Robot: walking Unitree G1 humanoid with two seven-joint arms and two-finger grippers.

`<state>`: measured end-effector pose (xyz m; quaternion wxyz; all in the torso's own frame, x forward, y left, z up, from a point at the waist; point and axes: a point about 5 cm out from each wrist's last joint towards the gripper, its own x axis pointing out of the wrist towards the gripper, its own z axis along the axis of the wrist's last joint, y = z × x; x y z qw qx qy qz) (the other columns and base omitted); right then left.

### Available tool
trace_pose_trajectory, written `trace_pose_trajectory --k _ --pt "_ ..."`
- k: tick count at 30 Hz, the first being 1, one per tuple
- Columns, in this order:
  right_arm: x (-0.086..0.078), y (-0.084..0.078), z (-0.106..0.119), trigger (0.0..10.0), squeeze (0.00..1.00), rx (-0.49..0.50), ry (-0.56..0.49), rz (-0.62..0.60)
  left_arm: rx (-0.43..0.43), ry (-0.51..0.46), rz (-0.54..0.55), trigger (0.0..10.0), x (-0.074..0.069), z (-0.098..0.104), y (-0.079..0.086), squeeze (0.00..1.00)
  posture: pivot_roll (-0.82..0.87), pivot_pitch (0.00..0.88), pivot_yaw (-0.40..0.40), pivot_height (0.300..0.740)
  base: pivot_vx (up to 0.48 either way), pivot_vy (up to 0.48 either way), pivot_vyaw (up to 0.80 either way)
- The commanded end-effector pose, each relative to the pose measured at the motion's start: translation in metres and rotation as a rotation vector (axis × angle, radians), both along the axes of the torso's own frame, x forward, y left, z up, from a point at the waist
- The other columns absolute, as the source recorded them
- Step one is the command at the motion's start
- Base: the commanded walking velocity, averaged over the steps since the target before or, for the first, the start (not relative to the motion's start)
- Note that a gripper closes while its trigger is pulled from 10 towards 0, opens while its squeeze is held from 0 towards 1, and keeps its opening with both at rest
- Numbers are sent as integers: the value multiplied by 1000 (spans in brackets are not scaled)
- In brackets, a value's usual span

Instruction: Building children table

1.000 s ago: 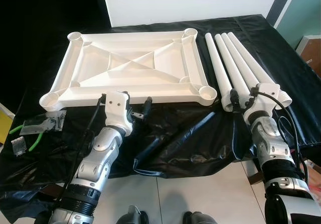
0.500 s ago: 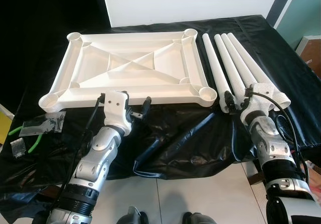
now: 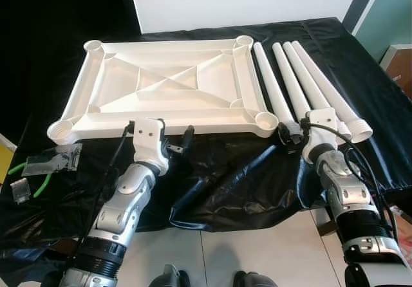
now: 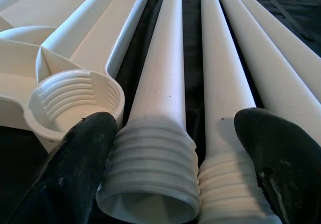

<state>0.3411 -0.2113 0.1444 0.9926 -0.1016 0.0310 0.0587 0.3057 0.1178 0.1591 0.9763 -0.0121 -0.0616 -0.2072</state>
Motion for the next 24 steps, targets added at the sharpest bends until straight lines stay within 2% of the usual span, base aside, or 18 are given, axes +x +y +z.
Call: trace_pose_trajectory --k 1,3,4,6,7,8,9,10,11,15,16,17,24 --pt "-13 -1 -41 10000 0 49 197 -8 27 3 -155 10000 -7 -2 -7 0 -23 152 53 740 0 0 0" --pt "-14 4 -39 10000 0 116 201 13 27 4 -158 10000 -7 -1 -7 0 -23 151 54 740 0 0 0" --pt "-14 5 -38 4784 0 138 203 15 27 5 -159 10000 -7 -1 -7 0 -23 151 54 740 0 0 0" --pt "-14 5 -39 4784 0 154 213 20 25 6 -160 10000 -7 -1 -7 0 -23 152 55 740 0 0 0" --pt "-15 4 -40 3451 0 117 233 26 23 7 -161 10000 -7 -1 -7 0 -24 153 56 740 0 0 0" --pt "-15 4 -40 3451 0 117 233 26 23 7 -161 10000 -7 -1 -7 0 -24 153 56 740 0 0 0" --pt "-17 1 -42 1765 0 17 251 33 20 8 -161 10000 -7 -1 -7 0 -25 154 57 740 0 0 0" --pt "-17 1 -42 1765 0 17 251 33 20 8 -161 10000 -7 -1 -7 0 -25 154 57 740 0 0 0" --pt "-18 -4 -44 9294 0 -24 275 13 19 9 -161 10000 -7 0 -7 0 -25 155 57 740 0 0 0" --pt "-19 -7 -45 9294 0 -46 290 -3 18 10 -161 10000 -7 0 -7 0 -26 155 58 740 0 0 0" --pt "-19 -11 -45 10000 0 -51 293 -31 18 9 -160 10000 -7 0 -7 0 -25 156 57 740 0 0 0" --pt "-19 -17 -45 10000 0 -19 286 -69 15 9 -161 10000 -7 0 -7 0 -26 156 58 740 0 0 0" --pt "-20 -17 -46 10000 0 49 309 -87 13 11 -161 10000 -7 0 -7 0 -24 159 54 740 0 0 0"
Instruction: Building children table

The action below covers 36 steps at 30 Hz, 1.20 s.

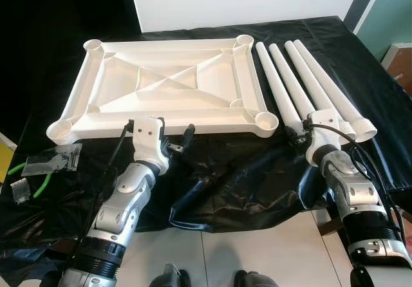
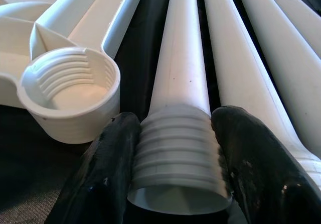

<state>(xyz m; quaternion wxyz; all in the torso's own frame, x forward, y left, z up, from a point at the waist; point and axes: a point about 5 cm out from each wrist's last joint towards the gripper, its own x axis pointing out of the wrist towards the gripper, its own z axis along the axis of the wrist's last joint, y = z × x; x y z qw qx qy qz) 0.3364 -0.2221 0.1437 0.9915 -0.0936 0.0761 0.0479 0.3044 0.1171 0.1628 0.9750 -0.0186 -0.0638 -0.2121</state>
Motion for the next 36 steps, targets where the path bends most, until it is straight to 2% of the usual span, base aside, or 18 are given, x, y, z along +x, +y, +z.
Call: trace_pose_trajectory --k 1,4,5,10,11,12,23,24,25,26,32,33,35,36 --pt "-16 -6 -46 10000 0 41 221 -57 26 11 -150 10000 -6 -4 -6 0 -24 159 54 740 0 0 0" --pt "-16 -7 -46 10000 0 51 232 -63 26 12 -149 10000 -6 -4 -6 0 -24 158 55 740 0 0 0" --pt "-17 -8 -47 10000 1000 60 242 -72 25 13 -149 10000 -6 -4 -6 0 -23 161 52 740 0 0 0" --pt "-18 -9 -48 10000 1000 58 249 -83 25 13 -148 10000 -7 -4 -5 0 -23 162 51 740 0 0 0" --pt "-21 -10 -48 10000 941 70 263 -90 25 14 -146 10000 -7 -4 -5 0 -23 165 50 740 0 0 0" --pt "-23 -10 -48 10000 0 79 263 -93 24 15 -146 10000 -7 -4 -5 0 -28 165 53 740 0 0 0" --pt "-20 -6 -41 10000 0 72 196 -72 20 16 -153 10000 -6 -3 -7 0 -33 160 56 740 0 0 0" --pt "-19 -4 -39 5451 0 70 183 -66 20 16 -155 10000 -6 -3 -7 0 -33 157 54 740 0 0 0" --pt "-19 -4 -39 5451 0 70 183 -66 20 16 -155 10000 -6 -3 -7 0 -33 157 54 740 0 0 0" --pt "-19 -1 -36 0 0 76 168 -54 20 16 -156 10000 -6 -3 -8 0 -32 154 50 740 0 0 0" --pt "-19 2 -34 0 0 81 163 -46 20 16 -157 10000 -6 -3 -8 0 -32 154 50 740 0 0 0" --pt "-22 9 -30 0 0 101 145 -33 21 15 -157 10000 -6 -3 -8 0 -30 149 39 740 0 0 0" --pt "-22 9 -30 0 0 101 145 -33 21 15 -157 10000 -6 -3 -8 0 -30 149 39 740 0 0 0" --pt "-30 16 -25 0 0 112 128 -34 22 14 -155 10000 -6 -4 -8 0 -32 146 33 740 0 0 0"
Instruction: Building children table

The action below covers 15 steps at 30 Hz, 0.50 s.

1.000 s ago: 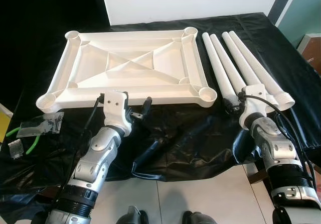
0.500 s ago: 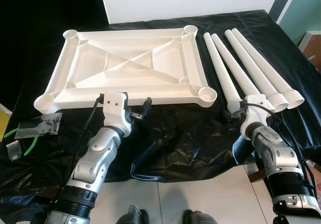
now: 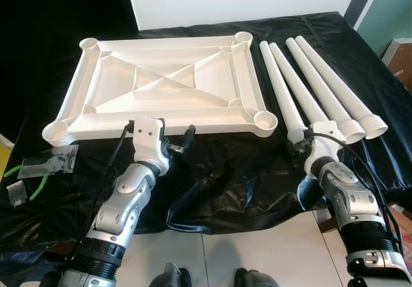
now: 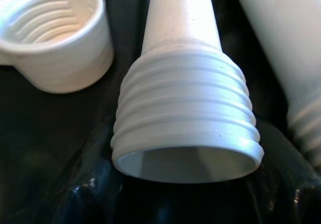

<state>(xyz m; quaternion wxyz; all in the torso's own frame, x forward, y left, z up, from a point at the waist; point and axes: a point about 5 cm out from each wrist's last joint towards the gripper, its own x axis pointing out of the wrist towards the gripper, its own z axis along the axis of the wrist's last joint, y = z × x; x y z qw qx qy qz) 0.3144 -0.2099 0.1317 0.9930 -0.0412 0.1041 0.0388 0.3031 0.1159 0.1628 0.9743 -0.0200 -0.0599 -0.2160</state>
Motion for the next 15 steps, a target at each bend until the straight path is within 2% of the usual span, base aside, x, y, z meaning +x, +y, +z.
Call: trace_pose_trajectory --k 1,2,3,7,8,10,11,12,15 --pt "-8 4 -13 0 0 13 69 1 22 6 -147 10000 -5 -4 -7 0 -32 146 33 740 0 0 0" --pt "-8 4 -13 0 0 13 69 1 22 6 -147 10000 -5 -4 -7 0 -32 146 33 740 0 0 0" --pt "-15 9 -10 0 0 10 56 -4 22 5 -146 10000 -5 -4 -7 0 -33 142 28 740 0 0 0" --pt "-15 9 -10 0 0 10 56 -4 22 5 -146 10000 -5 -4 -7 0 -33 142 28 740 0 0 0" --pt "-32 13 -7 10000 0 -20 49 -12 21 3 -148 10000 -5 -3 -7 0 -33 138 26 740 0 0 0" --pt "-32 13 -7 10000 0 -20 49 -12 21 3 -148 10000 -5 -3 -7 0 -33 138 26 740 0 0 0" --pt "-36 14 -7 10000 451 -29 45 -13 22 3 -149 10000 -5 -3 -7 0 -35 137 27 740 0 0 0" --pt "-38 14 -7 10000 1000 -20 40 -11 22 3 -150 10000 -5 -3 -7 0 -35 134 28 740 0 0 0" --pt "-34 12 -2 10000 1000 -29 -1 -27 25 2 -156 10000 -5 -3 -7 0 -36 130 32 740 0 0 0"
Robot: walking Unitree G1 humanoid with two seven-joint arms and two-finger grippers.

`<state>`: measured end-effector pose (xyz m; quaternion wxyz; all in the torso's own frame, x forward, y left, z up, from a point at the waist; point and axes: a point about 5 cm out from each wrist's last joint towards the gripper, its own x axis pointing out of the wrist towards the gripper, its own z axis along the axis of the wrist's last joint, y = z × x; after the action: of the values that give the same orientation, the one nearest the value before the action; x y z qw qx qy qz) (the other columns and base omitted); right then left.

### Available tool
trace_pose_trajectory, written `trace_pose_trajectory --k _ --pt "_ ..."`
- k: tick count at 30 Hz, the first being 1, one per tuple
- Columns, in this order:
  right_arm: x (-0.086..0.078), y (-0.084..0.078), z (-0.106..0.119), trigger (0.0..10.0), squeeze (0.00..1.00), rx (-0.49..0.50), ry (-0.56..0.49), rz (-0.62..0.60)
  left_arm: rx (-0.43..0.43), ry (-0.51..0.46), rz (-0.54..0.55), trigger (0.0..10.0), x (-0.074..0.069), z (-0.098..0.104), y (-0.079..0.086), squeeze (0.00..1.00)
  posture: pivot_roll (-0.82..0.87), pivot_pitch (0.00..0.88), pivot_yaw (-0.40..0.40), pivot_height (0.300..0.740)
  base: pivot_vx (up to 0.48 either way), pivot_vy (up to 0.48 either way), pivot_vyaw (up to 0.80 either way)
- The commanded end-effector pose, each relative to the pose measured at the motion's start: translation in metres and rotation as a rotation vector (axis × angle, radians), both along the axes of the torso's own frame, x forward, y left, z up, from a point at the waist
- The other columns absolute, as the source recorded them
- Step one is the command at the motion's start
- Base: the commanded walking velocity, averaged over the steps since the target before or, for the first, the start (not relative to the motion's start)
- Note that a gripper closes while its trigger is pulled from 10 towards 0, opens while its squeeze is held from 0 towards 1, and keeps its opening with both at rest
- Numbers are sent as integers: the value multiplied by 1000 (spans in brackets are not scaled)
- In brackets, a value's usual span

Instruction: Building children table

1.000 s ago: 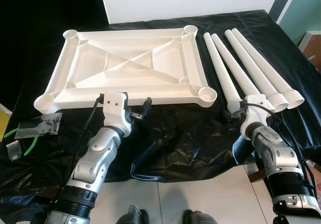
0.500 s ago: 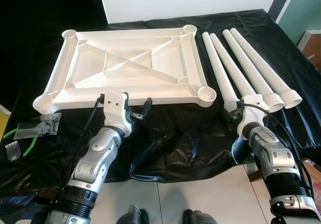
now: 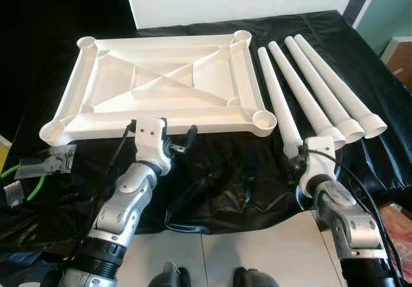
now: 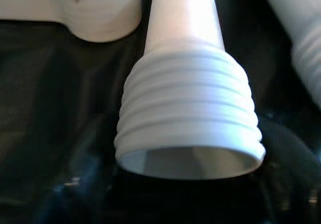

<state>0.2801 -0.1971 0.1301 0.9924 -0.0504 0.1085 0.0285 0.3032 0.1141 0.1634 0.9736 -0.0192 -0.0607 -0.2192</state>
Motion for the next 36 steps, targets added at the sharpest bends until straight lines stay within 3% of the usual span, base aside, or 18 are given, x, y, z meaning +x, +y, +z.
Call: trace_pose_trajectory --k 1,2,3,16,22,27,29,35,36 --pt "0 -1 0 10000 1000 -8 -9 -8 23 4 -149 10000 -5 -4 -6 0 -36 130 32 740 0 0 0" --pt "3 -2 2 10000 1000 -7 -26 -11 25 4 -152 10000 -5 -3 -6 0 -36 130 32 740 0 0 0" --pt "4 -3 5 10000 0 -3 -33 -11 25 3 -156 10000 -4 -3 -6 0 -34 129 33 740 0 0 0" --pt "22 -9 27 10000 0 26 -112 -28 22 5 -186 10000 -5 -2 -8 0 -29 130 33 740 0 0 0" --pt "44 -12 34 10000 0 100 -118 -49 28 12 -224 10000 -7 -1 -13 0 -26 133 43 740 0 0 0" --pt "59 -13 33 10000 0 139 -68 -57 31 20 -251 10000 -8 0 -16 0 -25 132 47 740 0 0 0" --pt "71 -10 35 10000 0 137 -27 -36 35 20 -269 10000 -8 2 -18 0 -24 129 53 740 0 0 0" --pt "81 -7 35 10000 0 110 17 -7 35 21 -277 10000 -7 3 -19 0 -27 128 52 740 0 0 0" --pt "91 -4 35 10000 0 127 73 13 38 21 -296 10000 -7 5 -21 0 -26 129 49 740 0 0 0"
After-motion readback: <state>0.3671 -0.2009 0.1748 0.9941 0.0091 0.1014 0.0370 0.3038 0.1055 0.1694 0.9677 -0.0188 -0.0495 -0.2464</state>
